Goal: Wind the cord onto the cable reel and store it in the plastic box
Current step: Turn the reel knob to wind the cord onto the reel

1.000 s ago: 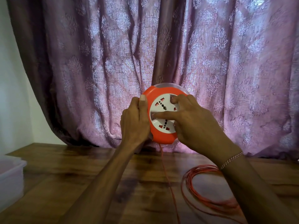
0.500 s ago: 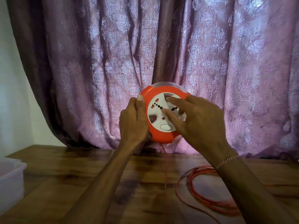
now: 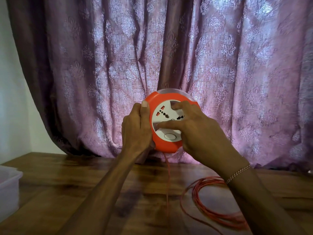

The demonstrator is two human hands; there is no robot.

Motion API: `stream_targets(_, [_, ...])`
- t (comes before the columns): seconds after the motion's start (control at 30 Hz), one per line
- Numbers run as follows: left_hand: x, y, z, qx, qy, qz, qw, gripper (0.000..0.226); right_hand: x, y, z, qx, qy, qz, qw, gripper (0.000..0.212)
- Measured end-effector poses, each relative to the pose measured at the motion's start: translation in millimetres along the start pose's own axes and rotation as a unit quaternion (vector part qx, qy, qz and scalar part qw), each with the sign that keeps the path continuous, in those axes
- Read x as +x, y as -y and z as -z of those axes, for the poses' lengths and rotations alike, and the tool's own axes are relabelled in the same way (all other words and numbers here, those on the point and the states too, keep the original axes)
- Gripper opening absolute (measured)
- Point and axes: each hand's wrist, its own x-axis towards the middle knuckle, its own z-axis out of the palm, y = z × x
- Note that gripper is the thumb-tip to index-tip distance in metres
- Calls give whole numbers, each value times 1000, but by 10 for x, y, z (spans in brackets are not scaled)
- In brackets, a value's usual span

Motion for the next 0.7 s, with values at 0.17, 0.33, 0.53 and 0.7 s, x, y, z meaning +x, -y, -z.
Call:
stream_targets(0.17, [-12, -21, -17, -2, -4, -9, 1000, 51, -41, 102, -24, 7, -85, -50, 995, 57])
stream_targets(0.33, [-12, -21, -14, -10, 8, -3, 1000, 55, -32, 175, -68, -4, -177, -177, 968, 56])
stream_targets(0.53, [-25, -4, -26, -32, 4, 0, 999, 54, -18, 138, 75, -4, -142, -141, 980, 38])
stream_targets(0.7, [-2, 10, -19, -26, 2, 9, 1000, 48, -29, -23, 146, 29, -22, -29, 999, 33])
